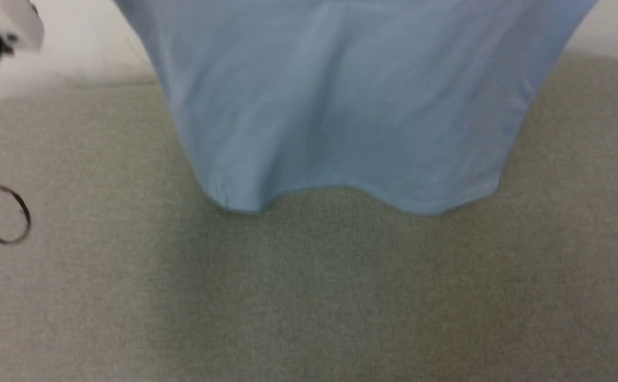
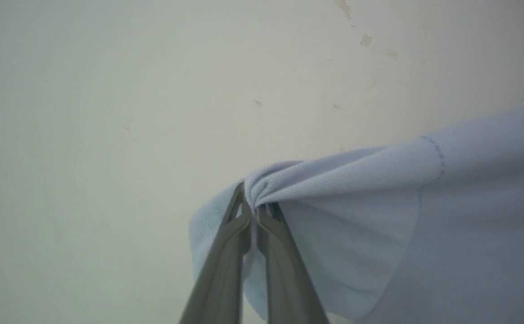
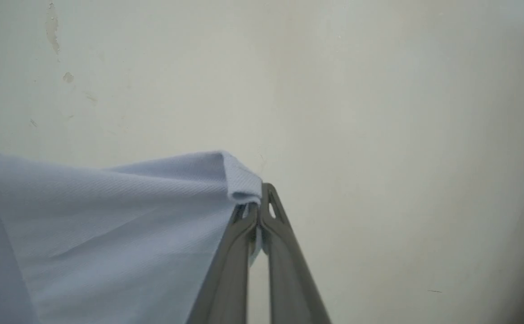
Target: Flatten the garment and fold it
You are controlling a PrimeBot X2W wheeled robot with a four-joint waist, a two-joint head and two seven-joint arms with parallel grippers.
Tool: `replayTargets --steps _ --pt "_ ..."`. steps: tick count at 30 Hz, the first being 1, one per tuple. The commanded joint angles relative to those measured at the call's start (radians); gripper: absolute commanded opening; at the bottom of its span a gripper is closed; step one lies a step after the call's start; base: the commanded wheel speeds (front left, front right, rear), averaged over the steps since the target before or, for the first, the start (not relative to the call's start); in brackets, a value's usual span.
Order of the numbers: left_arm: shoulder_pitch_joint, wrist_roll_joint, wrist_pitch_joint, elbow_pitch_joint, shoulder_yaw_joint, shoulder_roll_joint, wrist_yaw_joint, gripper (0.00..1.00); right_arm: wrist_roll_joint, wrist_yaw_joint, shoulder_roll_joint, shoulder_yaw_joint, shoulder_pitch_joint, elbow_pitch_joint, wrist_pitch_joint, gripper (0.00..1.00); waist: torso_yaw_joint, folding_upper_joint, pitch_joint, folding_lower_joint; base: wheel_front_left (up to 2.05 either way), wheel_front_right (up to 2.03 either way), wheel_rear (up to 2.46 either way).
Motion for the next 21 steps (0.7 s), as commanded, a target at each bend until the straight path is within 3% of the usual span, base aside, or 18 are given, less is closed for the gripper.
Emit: replayTargets --steps 1,11,21 --pt "-0.04 0.016 -0.018 0.032 0.002 0.0 -0.003 0.0 -0.004 -0.003 -0.002 0.001 -0.041 0.031 -0.027 0.0 -0.028 0.0 0.098 -0.0002 0.0 0.0 0.0" --pt "-0.365 0.101 -0.212 0.329 -0.034 -0.057 -0.031 0.0 -0.076 -0.003 0.024 0.142 -0.376 0.336 -0.34 0.0 -0.051 0.0 0.215 -0.0002 0.0 0.0 0.0" --pt "-0.394 0.083 -0.297 0.506 -0.051 -0.111 -0.059 0.0 -0.034 -0.003 0.08 0.274 -0.426 0.532 -0.431 0.0 -0.048 0.0 0.282 -0.0002 0.0 0.0 0.0"
